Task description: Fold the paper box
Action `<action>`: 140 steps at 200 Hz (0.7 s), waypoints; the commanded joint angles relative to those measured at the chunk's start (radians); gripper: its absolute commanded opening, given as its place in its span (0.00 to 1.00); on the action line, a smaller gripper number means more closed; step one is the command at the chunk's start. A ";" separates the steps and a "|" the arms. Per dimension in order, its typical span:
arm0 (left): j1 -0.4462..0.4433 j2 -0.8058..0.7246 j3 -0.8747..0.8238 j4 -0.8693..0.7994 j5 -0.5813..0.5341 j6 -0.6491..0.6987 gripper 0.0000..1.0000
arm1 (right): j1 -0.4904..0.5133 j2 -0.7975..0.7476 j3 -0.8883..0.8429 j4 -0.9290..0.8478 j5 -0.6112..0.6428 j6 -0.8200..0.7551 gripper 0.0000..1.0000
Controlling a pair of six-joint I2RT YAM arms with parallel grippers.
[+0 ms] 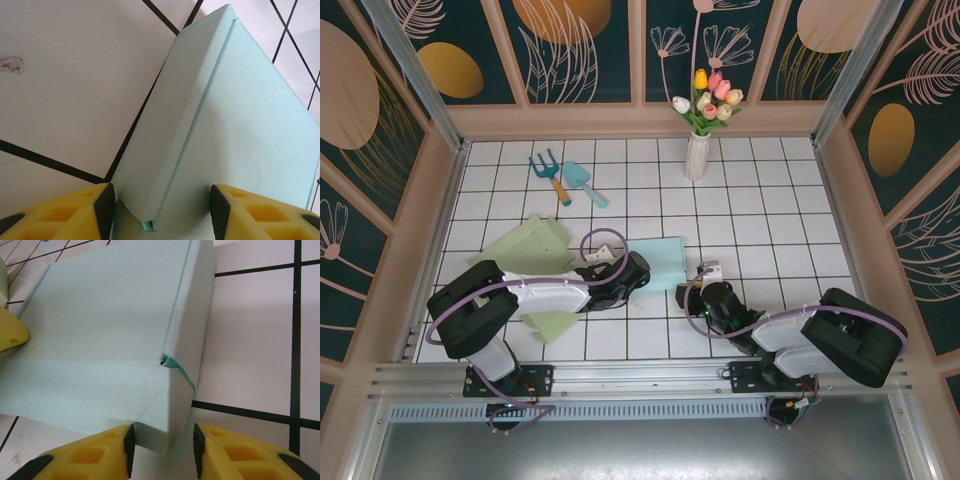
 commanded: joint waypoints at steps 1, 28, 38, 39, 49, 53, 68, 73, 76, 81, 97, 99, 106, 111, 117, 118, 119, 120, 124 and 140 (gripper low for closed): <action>0.003 0.043 -0.044 -0.122 0.008 -0.003 0.54 | 0.007 -0.039 0.016 -0.044 -0.006 0.033 0.40; 0.002 0.048 -0.046 -0.126 -0.002 -0.009 0.54 | 0.014 -0.128 0.028 -0.137 -0.013 0.080 0.40; 0.002 0.051 -0.046 -0.126 -0.003 -0.009 0.54 | 0.015 -0.168 0.036 -0.183 -0.015 0.096 0.40; 0.003 0.051 -0.046 -0.126 -0.003 -0.009 0.54 | 0.014 -0.171 0.036 -0.188 -0.015 0.099 0.40; 0.002 0.053 -0.044 -0.126 -0.003 -0.009 0.54 | 0.015 -0.209 0.042 -0.229 -0.014 0.111 0.39; 0.002 0.055 -0.043 -0.127 -0.004 -0.009 0.54 | 0.015 -0.223 0.046 -0.246 -0.012 0.114 0.39; 0.002 0.058 -0.039 -0.130 -0.005 -0.009 0.54 | 0.015 -0.277 0.055 -0.309 -0.004 0.135 0.39; 0.002 0.060 -0.038 -0.132 -0.008 -0.009 0.54 | 0.015 -0.292 0.058 -0.329 -0.003 0.142 0.39; 0.002 0.060 -0.038 -0.132 -0.007 -0.009 0.54 | 0.015 -0.304 0.060 -0.342 -0.002 0.146 0.39; 0.003 0.059 -0.038 -0.134 -0.008 -0.009 0.54 | 0.014 -0.317 0.064 -0.361 0.000 0.154 0.38; 0.002 0.060 -0.037 -0.137 -0.012 -0.010 0.54 | 0.013 -0.339 0.080 -0.412 0.000 0.169 0.35; 0.002 0.059 -0.036 -0.137 -0.014 -0.010 0.54 | 0.013 -0.341 0.082 -0.416 0.000 0.170 0.35; 0.003 0.061 -0.036 -0.139 -0.014 -0.011 0.54 | 0.013 -0.340 0.090 -0.427 -0.001 0.172 0.32; 0.003 0.061 -0.033 -0.141 -0.015 -0.010 0.54 | 0.013 -0.340 0.093 -0.432 -0.002 0.174 0.29; 0.002 0.061 -0.034 -0.141 -0.014 -0.010 0.54 | 0.013 -0.336 0.096 -0.435 -0.004 0.179 0.25; 0.002 0.061 -0.034 -0.140 -0.014 -0.010 0.54 | 0.013 -0.335 0.097 -0.435 -0.004 0.180 0.25; 0.002 0.061 -0.034 -0.140 -0.014 -0.010 0.54 | 0.013 -0.334 0.098 -0.436 -0.005 0.179 0.24; 0.003 0.060 -0.034 -0.140 -0.014 -0.010 0.54 | 0.013 -0.333 0.099 -0.436 -0.004 0.181 0.23; 0.003 0.060 -0.034 -0.140 -0.014 -0.010 0.54 | 0.013 -0.330 0.099 -0.436 -0.005 0.183 0.22; 0.003 0.061 -0.034 -0.140 -0.013 -0.010 0.54 | 0.012 -0.308 0.107 -0.432 -0.006 0.188 0.17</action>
